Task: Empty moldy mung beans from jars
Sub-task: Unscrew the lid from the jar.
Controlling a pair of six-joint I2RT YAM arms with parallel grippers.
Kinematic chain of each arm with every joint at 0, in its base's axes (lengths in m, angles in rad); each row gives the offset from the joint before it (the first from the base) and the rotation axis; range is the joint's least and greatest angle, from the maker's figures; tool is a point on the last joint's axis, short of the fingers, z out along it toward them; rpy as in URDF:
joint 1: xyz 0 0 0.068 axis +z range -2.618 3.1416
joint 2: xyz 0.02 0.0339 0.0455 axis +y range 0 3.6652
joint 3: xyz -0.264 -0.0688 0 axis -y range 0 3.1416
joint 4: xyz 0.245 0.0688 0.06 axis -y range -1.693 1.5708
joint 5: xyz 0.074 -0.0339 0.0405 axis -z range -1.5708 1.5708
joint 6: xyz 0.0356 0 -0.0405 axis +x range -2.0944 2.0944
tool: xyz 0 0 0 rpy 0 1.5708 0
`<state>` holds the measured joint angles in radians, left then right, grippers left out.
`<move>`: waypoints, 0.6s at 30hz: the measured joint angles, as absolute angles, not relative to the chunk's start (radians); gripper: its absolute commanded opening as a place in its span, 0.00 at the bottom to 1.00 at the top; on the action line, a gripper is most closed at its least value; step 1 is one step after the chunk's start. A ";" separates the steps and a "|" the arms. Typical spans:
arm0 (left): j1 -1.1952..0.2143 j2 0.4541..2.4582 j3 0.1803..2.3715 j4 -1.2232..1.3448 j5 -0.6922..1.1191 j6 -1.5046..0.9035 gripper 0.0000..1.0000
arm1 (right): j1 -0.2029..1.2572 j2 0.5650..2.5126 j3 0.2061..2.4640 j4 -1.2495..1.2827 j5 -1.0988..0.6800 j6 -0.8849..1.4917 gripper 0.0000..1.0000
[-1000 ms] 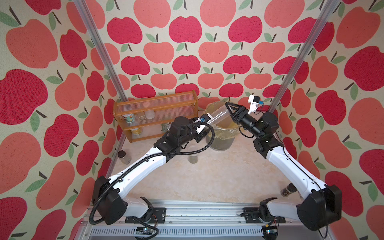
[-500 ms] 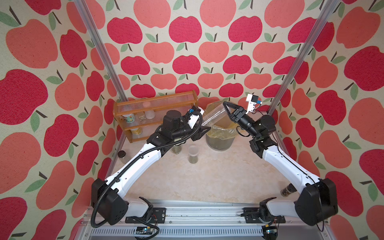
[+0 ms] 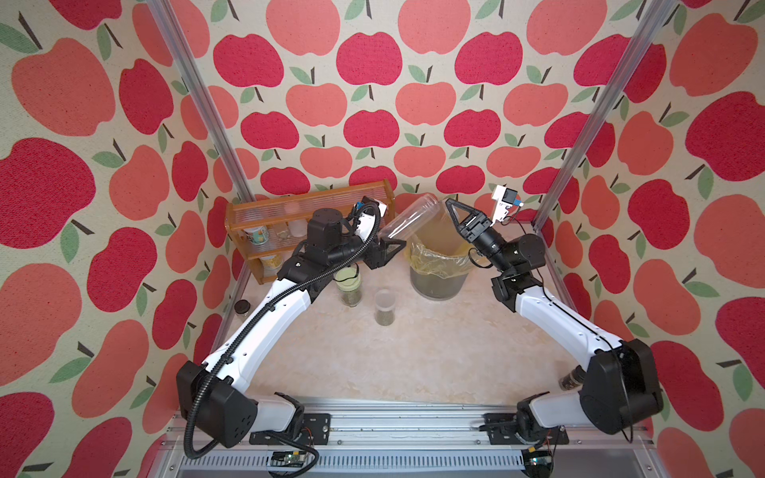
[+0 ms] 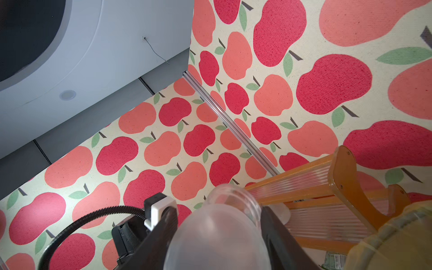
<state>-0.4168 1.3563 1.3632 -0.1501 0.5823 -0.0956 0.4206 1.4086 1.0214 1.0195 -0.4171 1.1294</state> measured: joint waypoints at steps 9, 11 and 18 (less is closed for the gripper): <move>-0.395 1.353 1.373 -0.146 0.497 -0.118 0.40 | 0.419 1.427 1.047 1.057 -0.421 1.128 0.48; -0.395 1.349 1.366 -0.138 0.492 -0.118 0.40 | 0.418 1.427 1.047 1.053 -0.421 1.128 0.48; -0.395 1.327 1.339 -0.120 0.474 -0.114 0.41 | 0.366 1.382 1.024 0.941 -0.421 1.101 0.48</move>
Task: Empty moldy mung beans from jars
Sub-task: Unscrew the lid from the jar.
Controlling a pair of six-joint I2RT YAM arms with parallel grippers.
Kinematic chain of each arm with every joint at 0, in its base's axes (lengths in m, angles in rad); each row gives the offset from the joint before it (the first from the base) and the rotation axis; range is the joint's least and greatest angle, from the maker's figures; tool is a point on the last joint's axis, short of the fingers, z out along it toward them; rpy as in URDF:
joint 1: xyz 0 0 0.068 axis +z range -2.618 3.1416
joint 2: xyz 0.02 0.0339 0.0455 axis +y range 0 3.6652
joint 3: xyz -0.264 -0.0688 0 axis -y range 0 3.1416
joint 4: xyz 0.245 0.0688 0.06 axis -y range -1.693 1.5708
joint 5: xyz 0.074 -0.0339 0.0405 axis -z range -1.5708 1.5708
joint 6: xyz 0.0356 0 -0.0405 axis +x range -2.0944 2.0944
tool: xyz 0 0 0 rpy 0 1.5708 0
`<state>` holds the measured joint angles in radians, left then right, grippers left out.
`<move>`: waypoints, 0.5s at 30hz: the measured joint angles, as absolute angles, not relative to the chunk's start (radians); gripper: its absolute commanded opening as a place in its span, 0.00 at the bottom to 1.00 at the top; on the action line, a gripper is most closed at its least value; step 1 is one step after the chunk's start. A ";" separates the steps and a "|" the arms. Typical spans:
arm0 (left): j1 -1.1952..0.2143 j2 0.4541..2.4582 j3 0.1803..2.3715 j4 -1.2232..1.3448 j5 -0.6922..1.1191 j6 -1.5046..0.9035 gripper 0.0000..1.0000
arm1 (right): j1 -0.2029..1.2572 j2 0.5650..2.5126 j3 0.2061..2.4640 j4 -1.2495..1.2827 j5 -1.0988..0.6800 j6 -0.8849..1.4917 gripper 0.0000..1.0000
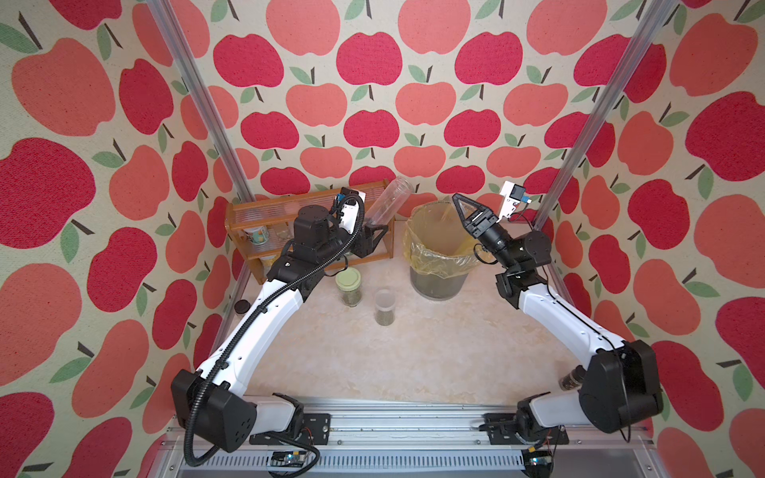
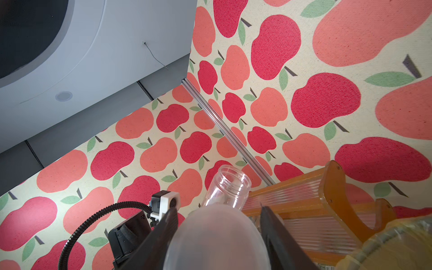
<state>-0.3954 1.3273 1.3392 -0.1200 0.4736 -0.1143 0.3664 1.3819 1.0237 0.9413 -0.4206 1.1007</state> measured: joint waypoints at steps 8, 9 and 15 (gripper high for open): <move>-0.403 1.316 1.319 -0.109 0.452 -0.096 0.41 | 0.302 1.102 0.912 0.559 -0.357 0.873 0.48; -0.405 1.316 1.319 -0.107 0.451 -0.094 0.41 | 0.302 1.059 0.910 0.506 -0.343 0.831 0.48; -0.421 1.316 1.319 -0.105 0.436 -0.072 0.42 | 0.300 0.829 0.841 0.237 -0.214 0.630 0.50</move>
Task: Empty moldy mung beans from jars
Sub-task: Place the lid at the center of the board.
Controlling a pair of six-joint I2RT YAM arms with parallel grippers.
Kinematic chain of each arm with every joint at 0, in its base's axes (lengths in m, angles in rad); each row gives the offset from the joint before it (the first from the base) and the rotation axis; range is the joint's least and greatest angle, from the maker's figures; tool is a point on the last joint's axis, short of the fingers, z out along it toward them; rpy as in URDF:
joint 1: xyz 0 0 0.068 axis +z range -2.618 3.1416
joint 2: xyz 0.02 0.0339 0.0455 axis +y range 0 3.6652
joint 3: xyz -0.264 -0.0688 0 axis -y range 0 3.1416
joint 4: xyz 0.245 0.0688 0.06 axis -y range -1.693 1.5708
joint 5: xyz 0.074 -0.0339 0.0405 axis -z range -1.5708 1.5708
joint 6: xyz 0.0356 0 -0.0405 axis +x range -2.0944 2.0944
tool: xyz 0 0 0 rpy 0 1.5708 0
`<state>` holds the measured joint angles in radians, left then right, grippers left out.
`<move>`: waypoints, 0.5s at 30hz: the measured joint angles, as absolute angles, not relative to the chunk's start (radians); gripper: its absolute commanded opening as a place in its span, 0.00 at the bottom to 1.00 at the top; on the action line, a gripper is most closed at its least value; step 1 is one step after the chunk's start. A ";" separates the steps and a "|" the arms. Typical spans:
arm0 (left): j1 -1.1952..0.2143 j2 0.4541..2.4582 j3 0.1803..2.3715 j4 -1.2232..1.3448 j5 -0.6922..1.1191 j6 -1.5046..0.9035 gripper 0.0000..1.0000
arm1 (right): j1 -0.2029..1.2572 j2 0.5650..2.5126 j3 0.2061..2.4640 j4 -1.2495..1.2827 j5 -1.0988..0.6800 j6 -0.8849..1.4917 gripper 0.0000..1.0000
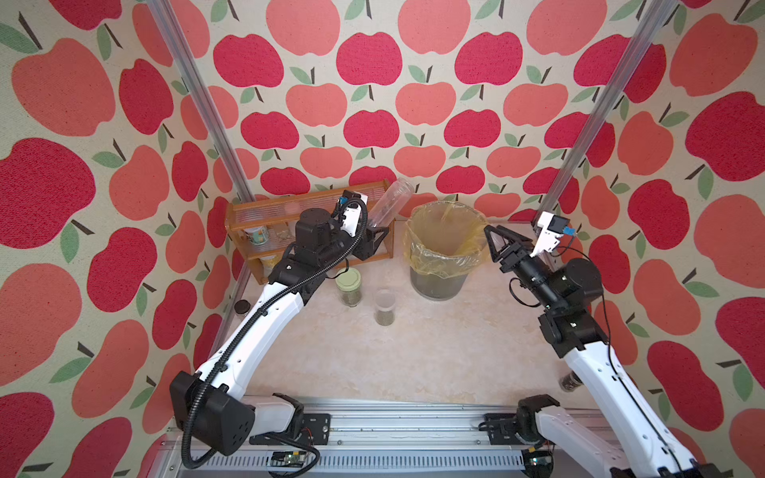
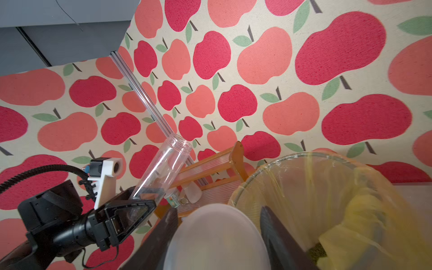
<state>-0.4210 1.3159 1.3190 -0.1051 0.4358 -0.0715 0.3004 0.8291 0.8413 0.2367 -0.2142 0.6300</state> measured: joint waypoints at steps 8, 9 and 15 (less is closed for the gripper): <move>-0.453 1.316 1.319 -0.105 0.425 -0.031 0.44 | 0.300 0.680 0.607 0.061 0.022 0.488 0.51; -0.457 1.316 1.319 -0.105 0.425 -0.029 0.44 | 0.300 0.681 0.577 0.058 0.054 0.472 0.51; -0.476 1.316 1.319 -0.105 0.410 -0.008 0.45 | 0.299 0.747 0.389 0.148 0.243 0.430 0.52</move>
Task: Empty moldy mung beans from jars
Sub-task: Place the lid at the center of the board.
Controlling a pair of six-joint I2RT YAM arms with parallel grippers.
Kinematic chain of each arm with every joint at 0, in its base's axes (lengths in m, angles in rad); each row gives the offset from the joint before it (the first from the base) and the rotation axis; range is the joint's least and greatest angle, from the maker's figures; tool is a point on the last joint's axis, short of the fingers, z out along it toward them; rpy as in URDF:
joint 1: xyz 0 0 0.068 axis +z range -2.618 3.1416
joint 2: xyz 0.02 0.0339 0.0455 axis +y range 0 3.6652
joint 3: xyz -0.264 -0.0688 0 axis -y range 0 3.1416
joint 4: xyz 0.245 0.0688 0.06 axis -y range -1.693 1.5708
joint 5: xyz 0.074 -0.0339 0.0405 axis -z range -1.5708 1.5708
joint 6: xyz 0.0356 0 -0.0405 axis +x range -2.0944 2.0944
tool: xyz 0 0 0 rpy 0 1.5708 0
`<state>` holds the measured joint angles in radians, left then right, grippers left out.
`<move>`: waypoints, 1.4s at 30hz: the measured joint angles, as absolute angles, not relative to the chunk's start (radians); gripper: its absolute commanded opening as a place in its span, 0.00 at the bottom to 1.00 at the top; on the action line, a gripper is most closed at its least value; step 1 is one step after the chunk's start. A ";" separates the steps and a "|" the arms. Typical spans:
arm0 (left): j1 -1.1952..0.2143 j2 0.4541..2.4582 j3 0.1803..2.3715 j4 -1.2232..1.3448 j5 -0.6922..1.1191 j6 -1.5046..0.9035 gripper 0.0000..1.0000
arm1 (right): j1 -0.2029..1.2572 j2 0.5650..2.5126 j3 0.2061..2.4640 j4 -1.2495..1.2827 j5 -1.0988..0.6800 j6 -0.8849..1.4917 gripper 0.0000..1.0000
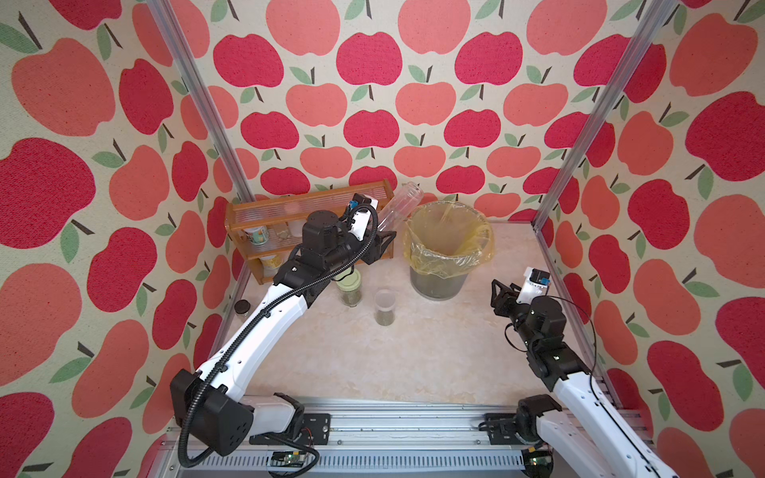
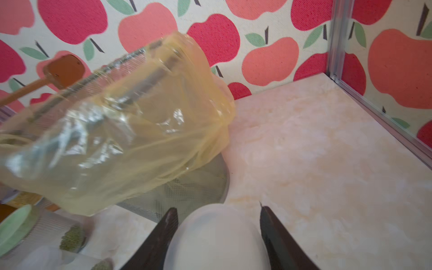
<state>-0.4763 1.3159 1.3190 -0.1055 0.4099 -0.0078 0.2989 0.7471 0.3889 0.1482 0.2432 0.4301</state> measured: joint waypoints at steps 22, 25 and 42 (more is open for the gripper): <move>-0.531 1.316 1.319 -0.124 0.354 0.043 0.46 | 0.213 1.459 0.418 0.422 0.448 0.645 0.60; -0.531 1.317 1.319 -0.125 0.354 0.044 0.46 | 0.213 1.493 0.453 0.418 0.455 0.658 0.65; -0.546 1.335 1.319 -0.139 0.348 0.053 0.46 | 0.216 1.514 0.551 0.292 0.467 0.662 0.87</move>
